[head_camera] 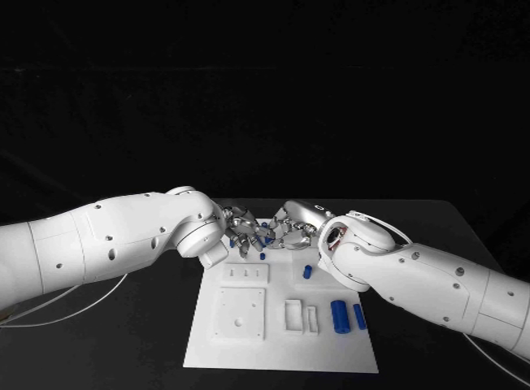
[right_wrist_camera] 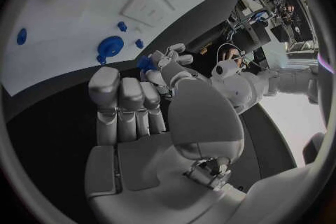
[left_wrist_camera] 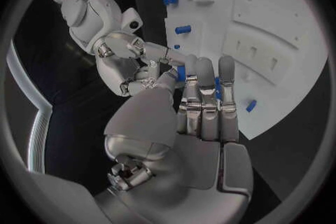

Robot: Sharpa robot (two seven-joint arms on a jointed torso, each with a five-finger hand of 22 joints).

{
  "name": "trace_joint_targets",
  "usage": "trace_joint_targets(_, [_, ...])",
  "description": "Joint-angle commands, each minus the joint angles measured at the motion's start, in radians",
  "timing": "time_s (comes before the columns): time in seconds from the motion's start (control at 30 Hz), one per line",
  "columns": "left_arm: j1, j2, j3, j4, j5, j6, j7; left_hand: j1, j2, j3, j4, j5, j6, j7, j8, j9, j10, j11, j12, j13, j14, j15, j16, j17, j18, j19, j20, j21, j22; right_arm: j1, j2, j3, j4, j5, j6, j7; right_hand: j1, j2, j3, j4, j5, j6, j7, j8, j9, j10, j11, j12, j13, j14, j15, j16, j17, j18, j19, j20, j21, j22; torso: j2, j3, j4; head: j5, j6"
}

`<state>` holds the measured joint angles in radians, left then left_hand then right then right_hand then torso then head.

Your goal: Assemble the parts on the task board

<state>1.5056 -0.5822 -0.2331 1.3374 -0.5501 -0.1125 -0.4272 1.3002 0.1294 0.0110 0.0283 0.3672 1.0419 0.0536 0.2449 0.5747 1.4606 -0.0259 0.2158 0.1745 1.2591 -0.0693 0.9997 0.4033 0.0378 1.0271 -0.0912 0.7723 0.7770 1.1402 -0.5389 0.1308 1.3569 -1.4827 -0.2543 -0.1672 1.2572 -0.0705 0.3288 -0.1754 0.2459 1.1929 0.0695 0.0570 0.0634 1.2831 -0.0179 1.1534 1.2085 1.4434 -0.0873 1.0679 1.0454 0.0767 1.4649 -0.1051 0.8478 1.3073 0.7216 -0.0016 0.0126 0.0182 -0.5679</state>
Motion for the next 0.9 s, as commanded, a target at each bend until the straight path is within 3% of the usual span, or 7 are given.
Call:
trace_joint_targets(0.03, [-0.004, 0.004, -0.002, 0.004, -0.007, 0.02, 0.011, 0.01, 0.005, 0.049, -0.04, 0.005, 0.043, -0.027, 0.004, 0.016, 0.018, -0.003, -0.008, -0.003, 0.005, -0.007, 0.009, 0.004, -0.003, 0.003, -0.003, 0.006, 0.005, 0.002, 0.003, 0.003, -0.002, -0.003, 0.001, 0.008, -0.012, -0.003, 0.002, 0.004, 0.006, 0.002, 0.001, 0.005, 0.001, -0.002, -0.004, 0.0, -0.001, 0.004, 0.0, -0.001, -0.001, 0.004, 0.043, -0.001, -0.003, 0.102, 0.0, 0.0005, -0.0008, -0.001, 0.0])
trace_joint_targets(0.13, [-0.004, 0.004, -0.002, 0.006, -0.006, 0.0, 0.028, 0.005, -0.001, 0.074, -0.059, 0.02, 0.076, -0.033, -0.02, 0.043, 0.045, -0.01, -0.018, -0.006, 0.013, -0.013, 0.023, 0.018, -0.005, 0.003, -0.01, 0.018, 0.019, 0.002, 0.005, 0.002, -0.006, -0.003, -0.002, 0.007, -0.017, -0.009, -0.005, 0.01, 0.01, -0.008, 0.002, 0.005, 0.0, -0.007, -0.003, -0.007, -0.008, 0.003, 0.001, -0.005, -0.004, 0.005, 0.042, -0.001, -0.007, 0.1, 0.0, 0.0006, -0.0011, -0.002, 0.0])
trace_joint_targets(0.17, [-0.004, 0.004, -0.002, 0.007, -0.005, -0.006, 0.032, 0.0, -0.009, 0.08, -0.065, 0.059, 0.089, -0.035, -0.026, 0.054, 0.05, -0.013, -0.013, -0.004, 0.015, -0.016, 0.026, 0.022, -0.005, 0.002, -0.012, 0.021, 0.023, 0.002, 0.005, 0.002, -0.008, -0.003, -0.004, 0.006, -0.022, -0.014, -0.012, 0.015, 0.009, -0.015, 0.003, 0.004, 0.0, -0.008, -0.002, -0.011, -0.011, 0.003, 0.002, -0.007, -0.006, 0.006, 0.042, -0.001, -0.01, 0.1, 0.0, 0.001, -0.0014, -0.003, 0.0])
trace_joint_targets(0.33, [-0.004, 0.003, -0.002, 0.011, -0.001, -0.038, 0.049, -0.025, -0.034, 0.102, -0.087, 0.151, 0.131, -0.045, -0.056, 0.092, 0.053, -0.023, 0.028, 0.01, 0.032, -0.025, 0.039, 0.033, -0.005, 0.011, -0.021, 0.033, 0.035, 0.002, 0.004, -0.001, -0.012, -0.001, -0.025, 0.005, -0.025, -0.037, -0.082, 0.054, 0.005, -0.097, 0.024, 0.005, -0.001, -0.028, 0.011, -0.048, -0.045, 0.001, 0.01, -0.024, -0.021, 0.014, 0.04, 0.007, -0.031, 0.095, 0.0, 0.0011, -0.0023, -0.004, 0.001])
trace_joint_targets(0.5, [-0.004, 0.002, -0.002, 0.008, 0.0, -0.049, 0.05, -0.067, -0.055, 0.137, -0.119, 0.207, 0.17, -0.052, -0.097, 0.126, 0.054, -0.033, 0.075, 0.021, 0.049, -0.034, 0.055, 0.055, -0.007, 0.017, -0.031, 0.052, 0.052, 0.001, -0.002, -0.003, -0.01, 0.003, -0.057, 0.008, 0.011, -0.045, -0.181, 0.117, -0.001, -0.141, 0.034, 0.006, 0.0, -0.045, 0.019, -0.068, -0.075, -0.002, 0.018, -0.035, -0.032, 0.022, 0.043, 0.017, -0.052, 0.093, -0.001, 0.0006, -0.0015, -0.004, 0.002])
trace_joint_targets(0.7, [-0.004, 0.001, -0.002, 0.002, -0.002, -0.042, 0.034, -0.1, -0.063, 0.159, -0.147, 0.245, 0.204, -0.059, -0.134, 0.16, 0.054, -0.039, 0.111, 0.025, 0.064, -0.041, 0.062, 0.079, -0.008, 0.021, -0.038, 0.065, 0.066, -0.008, -0.03, -0.003, 0.004, 0.009, -0.09, 0.018, 0.03, -0.056, -0.252, 0.16, 0.003, -0.172, 0.04, 0.006, -0.001, -0.062, 0.025, -0.078, -0.098, -0.008, 0.021, -0.047, -0.046, 0.026, 0.043, 0.02, -0.078, 0.09, -0.001, 0.0028, -0.0014, -0.005, 0.001])
trace_joint_targets(0.9, [-0.004, -0.003, -0.003, -0.004, -0.015, -0.018, 0.007, -0.116, -0.069, 0.168, -0.17, 0.263, 0.23, -0.062, -0.165, 0.17, 0.055, -0.044, 0.14, 0.028, 0.078, -0.047, 0.065, 0.097, -0.01, 0.025, -0.044, 0.075, 0.077, -0.024, -0.09, 0.002, 0.031, 0.033, -0.049, 0.055, 0.051, -0.054, -0.26, 0.16, 0.047, -0.196, 0.043, 0.004, -0.002, -0.07, 0.026, -0.083, -0.107, -0.012, 0.022, -0.05, -0.05, 0.026, 0.042, 0.021, -0.087, 0.089, -0.001, 0.0022, -0.0027, -0.002, 0.004])
